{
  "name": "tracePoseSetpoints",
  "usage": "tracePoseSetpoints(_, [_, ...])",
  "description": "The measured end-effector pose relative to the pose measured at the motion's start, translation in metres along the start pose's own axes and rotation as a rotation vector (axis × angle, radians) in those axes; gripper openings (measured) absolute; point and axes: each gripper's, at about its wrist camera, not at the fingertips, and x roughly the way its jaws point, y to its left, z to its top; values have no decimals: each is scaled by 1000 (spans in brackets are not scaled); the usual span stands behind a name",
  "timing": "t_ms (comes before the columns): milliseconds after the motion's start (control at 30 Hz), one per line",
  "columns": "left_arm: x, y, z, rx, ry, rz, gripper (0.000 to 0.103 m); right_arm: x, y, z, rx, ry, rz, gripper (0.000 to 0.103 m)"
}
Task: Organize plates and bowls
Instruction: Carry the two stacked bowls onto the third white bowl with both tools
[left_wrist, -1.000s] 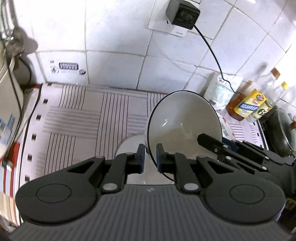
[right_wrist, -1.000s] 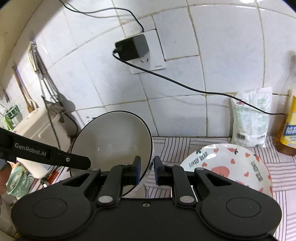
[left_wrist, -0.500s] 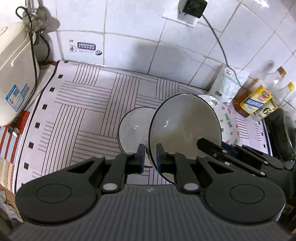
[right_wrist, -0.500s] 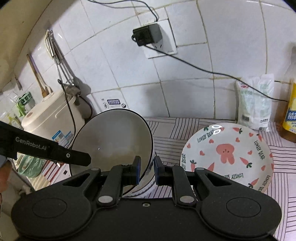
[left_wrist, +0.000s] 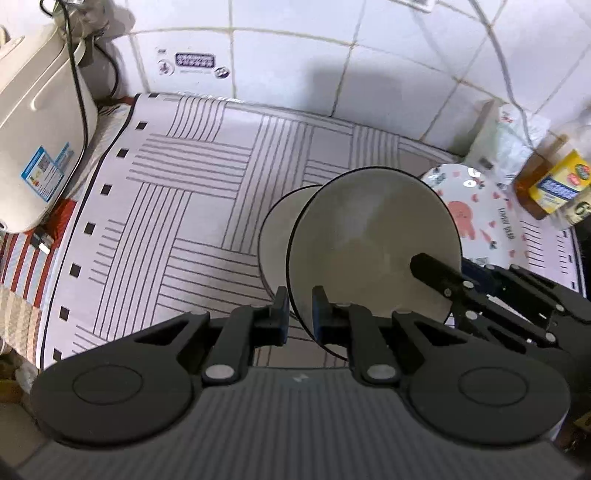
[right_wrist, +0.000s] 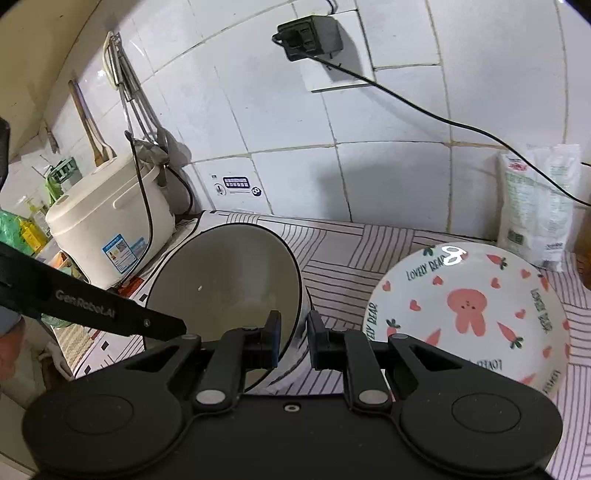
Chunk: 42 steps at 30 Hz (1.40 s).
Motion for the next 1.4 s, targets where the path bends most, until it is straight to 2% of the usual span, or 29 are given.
tracePoseSetpoints(367, [28, 12, 9, -15, 63, 54, 11, 31, 8, 5, -146, 19, 6, 19])
tracePoseSetpoints(533, [31, 4, 12, 13, 73, 96, 12, 34, 11, 5, -202, 21, -14, 19])
tracePoseSetpoints(700, [36, 1, 15, 12, 85, 123, 13, 41, 21, 2, -310, 26, -59, 18])
tracePoseSetpoints(967, [41, 1, 19, 19, 93, 162, 14, 50, 22, 2, -362, 19, -82, 19])
tracePoseSetpoints(1067, [42, 2, 19, 8, 89, 158, 15, 51, 24, 0, -395, 18, -90, 20])
tracePoseSetpoints(1133, [41, 4, 18, -3, 85, 141, 24, 51, 24, -1, -390, 21, -83, 23])
tracePoseSetpoints(1200, [35, 5, 16, -14, 68, 102, 29, 47, 21, 0, -351, 15, -67, 23])
tracePoseSetpoints(1300, [25, 6, 10, -26, 36, 66, 32, 33, 16, 0, -290, -4, -25, 33])
tracePoseSetpoints(1333, [20, 7, 8, -32, 24, 46, 33, 28, 16, 0, -281, -10, -17, 41])
tracePoseSetpoints(1400, [11, 9, 3, -43, -1, 1, 36, 14, 17, -2, -273, -26, -4, 44])
